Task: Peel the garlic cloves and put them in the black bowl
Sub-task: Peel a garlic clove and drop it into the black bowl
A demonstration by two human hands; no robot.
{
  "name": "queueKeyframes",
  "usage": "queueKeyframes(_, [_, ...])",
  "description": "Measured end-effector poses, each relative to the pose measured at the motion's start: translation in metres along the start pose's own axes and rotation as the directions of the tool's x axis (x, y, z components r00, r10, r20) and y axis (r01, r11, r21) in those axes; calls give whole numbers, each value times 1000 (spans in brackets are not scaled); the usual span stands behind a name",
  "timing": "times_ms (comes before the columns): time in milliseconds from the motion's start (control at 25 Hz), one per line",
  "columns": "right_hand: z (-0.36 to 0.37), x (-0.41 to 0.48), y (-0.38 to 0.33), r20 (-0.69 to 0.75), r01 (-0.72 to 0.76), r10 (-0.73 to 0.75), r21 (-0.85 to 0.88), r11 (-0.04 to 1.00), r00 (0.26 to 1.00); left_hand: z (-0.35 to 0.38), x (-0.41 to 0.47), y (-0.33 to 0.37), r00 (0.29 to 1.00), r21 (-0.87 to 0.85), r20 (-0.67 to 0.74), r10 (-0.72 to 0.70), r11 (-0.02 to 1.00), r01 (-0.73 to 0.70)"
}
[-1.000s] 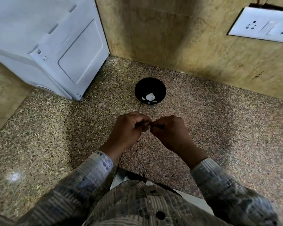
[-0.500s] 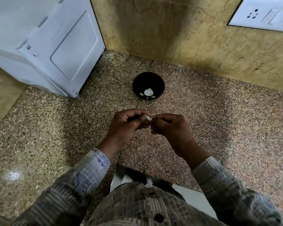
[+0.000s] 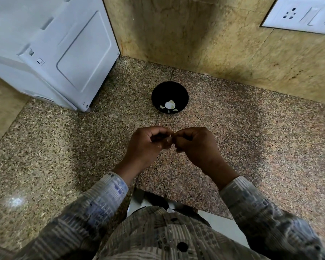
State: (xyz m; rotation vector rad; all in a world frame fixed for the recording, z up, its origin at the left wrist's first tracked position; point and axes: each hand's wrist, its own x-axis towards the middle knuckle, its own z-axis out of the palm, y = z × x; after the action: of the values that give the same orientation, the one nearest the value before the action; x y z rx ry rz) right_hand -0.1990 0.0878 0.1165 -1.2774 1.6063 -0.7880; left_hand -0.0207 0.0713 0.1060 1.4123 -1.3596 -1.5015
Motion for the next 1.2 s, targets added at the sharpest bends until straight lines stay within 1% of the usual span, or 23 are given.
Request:
queueKeyframes(80, [1,0,0,-4,-10,11,92,996,1000,1,0,0,999,-144,-8,-47,988,46])
queueKeyframes(160, [5,-3,2,6,-34,33,255,966,999,1,-1,2,995,-303,10,-97,948,96])
queueKeyframes(240, [9,-4,5,13,-44,42,363,931,999,2,1,2,989,-407,45,-141,901,147])
queueKeyframes(320, [13,-5,9,20,-41,36,403,914,999,3,1,3,983,-469,73,-171,864,185])
queueKeyframes(480, [17,-8,12,28,-58,50,452,890,998,6,1,5,965,-610,133,-224,749,258])
queueKeyframes(560, [15,-9,8,12,-50,50,436,898,999,4,3,4,961,-633,133,-244,725,271])
queueKeyframes(600, [13,-9,7,-5,-43,50,409,912,999,3,4,3,960,-629,125,-250,729,271])
queueKeyframes(680, [9,-8,2,-28,-46,60,362,931,998,0,6,1,964,-583,100,-248,770,259])
queueKeyframes(800, [7,-7,-3,-10,-88,95,304,949,995,-3,8,2,972,-480,71,-223,847,230])
queueKeyframes(880, [6,-5,-6,25,-114,111,270,956,994,-5,10,3,974,-421,93,-207,878,226])
queueKeyframes(960, [6,-4,-9,49,-120,111,255,959,993,-10,12,3,970,-396,134,-205,886,242])
queueKeyframes(1080, [7,-1,-10,41,-88,80,243,966,996,-15,15,4,952,-456,180,-248,836,305])
queueKeyframes(1200, [11,2,-7,47,-17,4,268,963,999,-16,16,6,920,-577,249,-302,716,392])
